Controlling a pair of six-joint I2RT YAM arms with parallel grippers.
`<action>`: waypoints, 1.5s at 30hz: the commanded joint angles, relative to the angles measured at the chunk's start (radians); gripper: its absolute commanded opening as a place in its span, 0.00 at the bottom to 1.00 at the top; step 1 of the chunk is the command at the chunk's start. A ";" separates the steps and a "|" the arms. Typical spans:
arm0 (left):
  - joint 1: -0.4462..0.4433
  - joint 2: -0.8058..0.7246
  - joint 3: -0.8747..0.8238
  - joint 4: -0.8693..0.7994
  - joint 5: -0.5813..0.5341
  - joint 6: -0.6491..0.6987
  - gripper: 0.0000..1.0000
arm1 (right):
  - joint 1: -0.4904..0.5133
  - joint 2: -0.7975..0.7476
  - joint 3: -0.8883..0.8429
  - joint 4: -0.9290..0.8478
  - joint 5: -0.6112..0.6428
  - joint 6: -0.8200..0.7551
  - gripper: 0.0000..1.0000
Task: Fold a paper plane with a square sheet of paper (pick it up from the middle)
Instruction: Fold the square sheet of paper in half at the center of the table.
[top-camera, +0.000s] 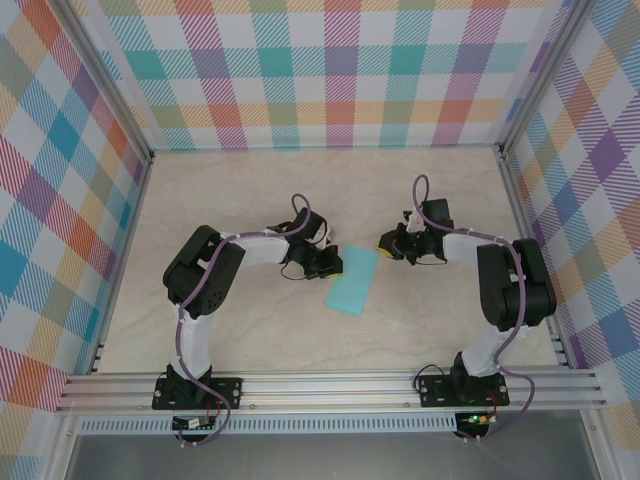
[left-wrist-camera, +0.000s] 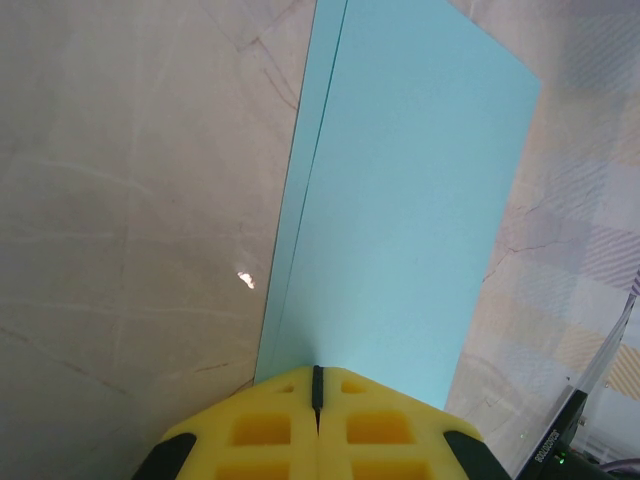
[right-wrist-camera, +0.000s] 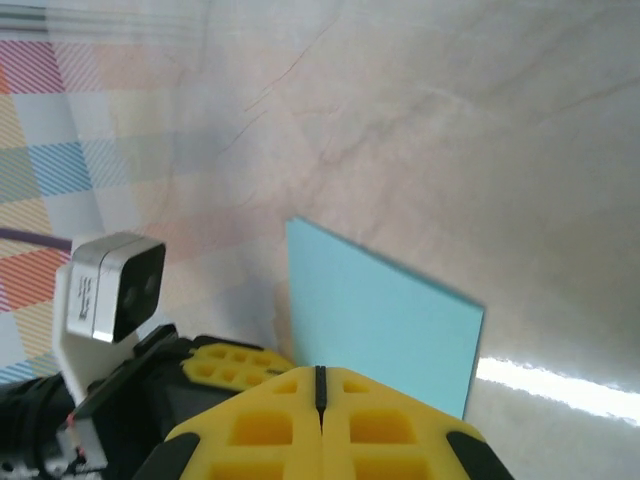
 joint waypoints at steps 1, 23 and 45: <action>-0.006 0.062 -0.060 -0.151 -0.106 0.002 0.00 | 0.033 -0.037 -0.079 0.014 -0.026 0.041 0.00; -0.006 0.070 -0.055 -0.149 -0.100 0.003 0.00 | 0.313 -0.121 -0.361 0.125 0.052 0.132 0.00; -0.006 0.070 -0.065 -0.139 -0.089 -0.001 0.00 | 0.349 -0.181 -0.415 0.107 0.019 0.121 0.01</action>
